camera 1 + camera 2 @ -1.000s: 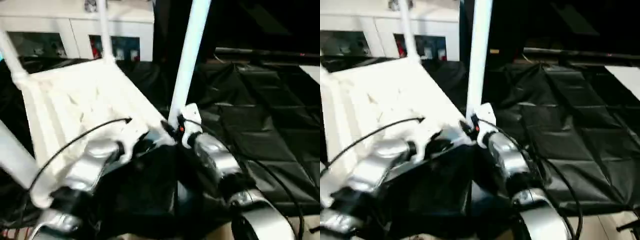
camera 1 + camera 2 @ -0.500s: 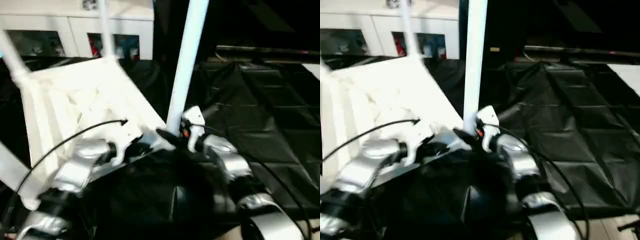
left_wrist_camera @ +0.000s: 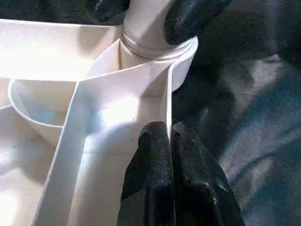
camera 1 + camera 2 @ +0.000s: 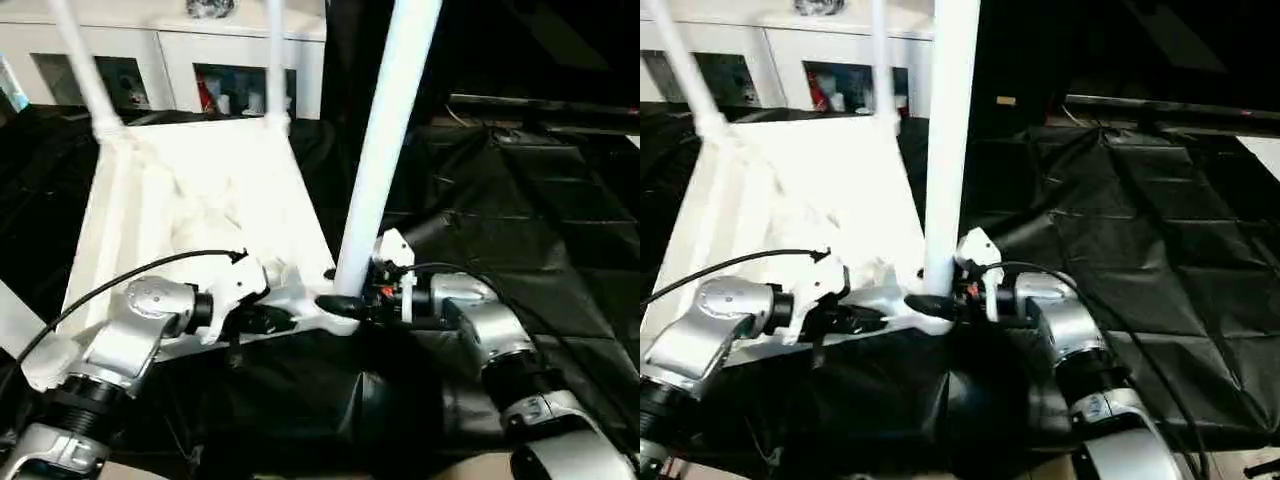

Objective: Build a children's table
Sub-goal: Rotate leg to tighten

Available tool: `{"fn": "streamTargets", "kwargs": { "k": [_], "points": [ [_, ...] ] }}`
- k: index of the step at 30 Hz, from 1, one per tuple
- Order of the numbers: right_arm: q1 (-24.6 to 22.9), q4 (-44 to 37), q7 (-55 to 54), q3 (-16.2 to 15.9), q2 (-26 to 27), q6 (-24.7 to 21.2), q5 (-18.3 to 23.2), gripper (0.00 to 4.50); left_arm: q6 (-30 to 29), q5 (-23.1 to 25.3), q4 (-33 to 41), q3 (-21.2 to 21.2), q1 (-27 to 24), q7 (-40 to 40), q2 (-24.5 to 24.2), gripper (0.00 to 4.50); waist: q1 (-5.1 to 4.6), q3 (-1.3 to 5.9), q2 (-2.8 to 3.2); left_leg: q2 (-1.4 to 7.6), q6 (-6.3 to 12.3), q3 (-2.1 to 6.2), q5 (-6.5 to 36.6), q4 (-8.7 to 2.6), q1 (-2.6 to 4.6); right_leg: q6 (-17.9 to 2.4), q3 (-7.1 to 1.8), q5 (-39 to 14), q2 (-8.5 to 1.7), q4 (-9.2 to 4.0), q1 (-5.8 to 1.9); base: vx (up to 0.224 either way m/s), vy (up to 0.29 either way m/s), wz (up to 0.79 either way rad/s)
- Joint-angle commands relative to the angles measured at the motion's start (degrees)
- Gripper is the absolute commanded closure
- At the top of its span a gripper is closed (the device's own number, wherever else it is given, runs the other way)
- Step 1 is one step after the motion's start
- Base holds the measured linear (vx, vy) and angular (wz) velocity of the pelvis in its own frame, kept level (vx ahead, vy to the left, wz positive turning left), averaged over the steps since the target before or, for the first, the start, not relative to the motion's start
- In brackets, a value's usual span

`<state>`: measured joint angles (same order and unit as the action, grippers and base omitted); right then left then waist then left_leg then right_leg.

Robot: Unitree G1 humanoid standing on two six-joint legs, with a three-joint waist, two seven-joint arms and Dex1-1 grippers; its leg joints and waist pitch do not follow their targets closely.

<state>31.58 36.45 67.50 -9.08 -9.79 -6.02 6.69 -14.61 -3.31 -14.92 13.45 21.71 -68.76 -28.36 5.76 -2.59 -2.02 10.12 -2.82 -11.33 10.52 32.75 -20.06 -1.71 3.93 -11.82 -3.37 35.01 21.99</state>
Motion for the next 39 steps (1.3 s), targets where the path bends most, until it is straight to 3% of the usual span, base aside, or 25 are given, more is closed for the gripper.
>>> {"fn": "streamTargets", "kwargs": {
  "k": [1,8,11,13,16,20,22,25,26,27,28,29,30,35,36,37,39],
  "points": [
    [-1.6,0.4,4.3,-5.8,1.7,-2.2,-0.6,2.24,0.5,-1.2,0.9,1.3,0.7,0.2,1.4,4.5,0.0,2.66,0.57,4.05,0.67,1.83,12.9,-4.0,0.68,-11.0,-3.61,-13.7,-5.8,-4.48,-1.81,0.0,0.0,0.0],
    [-1.7,2.2,-3.1,-3.8,4.6,-1.6,-1.6,2.37,-0.5,-0.3,0.0,0.2,1.4,4.5,3.2,4.5,-0.26,2.48,0.58,3.97,-0.09,1.97,14.4,-4.18,0.75,-10.6,-3.67,-16.0,-5.86,-4.75,-1.67,0.0,0.0,0.0],
    [0.7,9.6,-21.1,0.3,9.8,-0.2,-3.8,2.4,-3.0,0.6,-1.5,-1.8,3.7,13.1,7.9,4.5,-0.93,2.22,0.52,3.83,-1.95,2.28,17.3,-4.29,1.12,-9.3,-3.69,-23.4,-6.14,-5.48,-1.19,0.0,0.0,0.0],
    [1.2,10.6,-23.8,1.0,10.6,0.0,-3.9,2.42,-3.6,1.0,-1.7,-1.9,4.1,14.7,8.6,4.5,-1.23,2.18,0.57,3.75,-2.12,2.71,18.7,-4.43,0.84,-7.3,-3.54,-27.8,-6.33,-5.88,-1.5,0.0,0.0,0.0],
    [2.5,13.1,-31.2,2.8,12.8,-0.6,-4.0,2.48,-5.5,2.5,-2.4,-2.1,5.6,19.8,11.2,4.5,-1.69,2.16,0.54,3.82,-2.24,2.59,19.4,-4.51,1.17,-7.2,-3.68,-26.6,-5.98,-5.94,-0.95,0.0,0.0,0.0],
    [4.9,16.8,-40.0,5.5,16.0,0.6,-3.7,2.49,-7.1,4.2,-3.3,-2.4,7.7,27.9,17.0,4.5,-1.85,2.49,0.46,3.64,-1.53,2.35,17.7,-4.18,1.04,-8.2,-3.79,-22.5,-5.97,-5.7,-1.13,0.0,0.0,0.0],
    [5.1,17.2,-39.7,5.4,16.3,1.2,-4.1,2.49,-6.9,4.3,-3.4,-2.3,7.9,28.1,17.7,4.5,-1.72,2.65,0.74,3.7,-1.02,2.2,16.1,-4.04,0.92,-8.8,-3.81,-19.3,-5.92,-5.46,-1.2,0.0,0.0,0.0],
    [4.4,16.3,-34.2,3.2,15.8,5.4,-5.2,2.49,-5.1,3.9,-3.1,-1.0,7.8,26.1,18.2,4.5,-1.57,2.92,0.49,3.55,1.05,1.86,12.0,-3.75,0.31,-10.2,-3.75,-12.1,-5.79,-4.74,-1.79,0.0,0.0,0.0],
    [4.0,15.7,-31.9,3.2,15.5,5.3,-4.5,1.95,-4.8,3.7,-2.9,-0.8,7.6,25.4,17.9,4.5,-1.51,2.92,0.53,3.57,1.39,1.84,11.5,-3.71,0.32,-10.4,-3.73,-11.3,-5.77,-4.66,-1.84,0.0,0.0,0.0],
    [3.8,15.1,-29.8,3.4,15.1,5.1,-3.5,1.81,-4.6,3.6,-2.7,-0.7,7.3,24.6,17.4,4.5,-1.42,2.92,0.54,3.57,1.9,1.8,10.5,-3.69,0.22,-10.7,-3.71,-10.0,-5.72,-4.53,-1.96,0.0,0.0,0.0],
    [3.6,14.6,-28.3,3.5,14.9,4.7,-2.7,1.82,-4.3,3.4,-2.5,-0.6,7.1,24.0,17.0,4.5,-1.39,2.89,0.54,3.56,2.11,1.79,10.6,-3.71,0.23,-10.9,-3.66,-10.1,-5.68,-4.55,-1.99,0.0,0.0,0.0],
    [3.4,13.6,-25.3,3.2,14.4,4.2,-1.8,1.82,-4.2,3.2,-2.1,-0.7,6.6,23.0,16.2,4.5,-1.26,2.86,1.14,3.65,2.3,1.89,11.3,-3.75,0.29,-10.9,-3.65,-10.7,-5.73,-4.57,-1.98,0.0,0.0,0.0],
    [3.3,13.5,-24.9,3.2,14.4,4.1,-1.8,1.59,-4.2,3.2,-2.1,-0.7,6.5,22.9,16.2,4.5,-1.25,2.8,0.84,3.71,2.35,1.85,12.1,-3.79,0.36,-10.8,-3.61,-11.6,-5.7,-4.78,-2.0,0.0,0.0,0.0],
    [2.2,10.5,-16.0,0.3,11.5,4.0,-2.0,1.12,-3.4,2.6,-1.1,-1.1,5.2,19.4,13.6,4.5,-1.14,2.69,0.9,3.78,2.19,1.95,12.7,-3.92,0.32,-10.5,-3.62,-14.2,-5.78,-4.95,-2.01,0.0,0.0,0.0],
    [2.0,9.9,-14.1,-0.3,10.7,4.0,-2.3,1.0,-3.0,2.4,-0.9,-1.3,4.8,18.4,12.8,4.5,-1.22,2.67,0.44,3.77,2.18,1.92,12.7,-3.93,0.33,-10.4,-3.58,-14.5,-5.7,-4.96,-1.97,0.0,0.0,0.0],
    [1.7,9.3,-12.3,-0.7,9.9,3.8,-2.2,0.95,-2.8,2.1,-0.8,-1.5,4.5,17.4,12.1,4.5,-1.09,2.7,0.71,3.79,2.27,1.98,12.4,-3.91,0.37,-10.5,-3.6,-14.5,-5.79,-4.89,-1.98,0.0,0.0,0.0],
    [1.3,8.1,-8.7,-1.7,8.1,3.2,-2.1,0.95,-2.1,1.4,-0.4,-1.7,4.0,15.0,10.6,4.5,-1.08,2.7,0.67,3.75,2.54,1.94,12.2,-3.85,0.25,-10.6,-3.56,-14.0,-5.7,-4.79,-2.08,0.0,0.0,0.0]
  ]
}}
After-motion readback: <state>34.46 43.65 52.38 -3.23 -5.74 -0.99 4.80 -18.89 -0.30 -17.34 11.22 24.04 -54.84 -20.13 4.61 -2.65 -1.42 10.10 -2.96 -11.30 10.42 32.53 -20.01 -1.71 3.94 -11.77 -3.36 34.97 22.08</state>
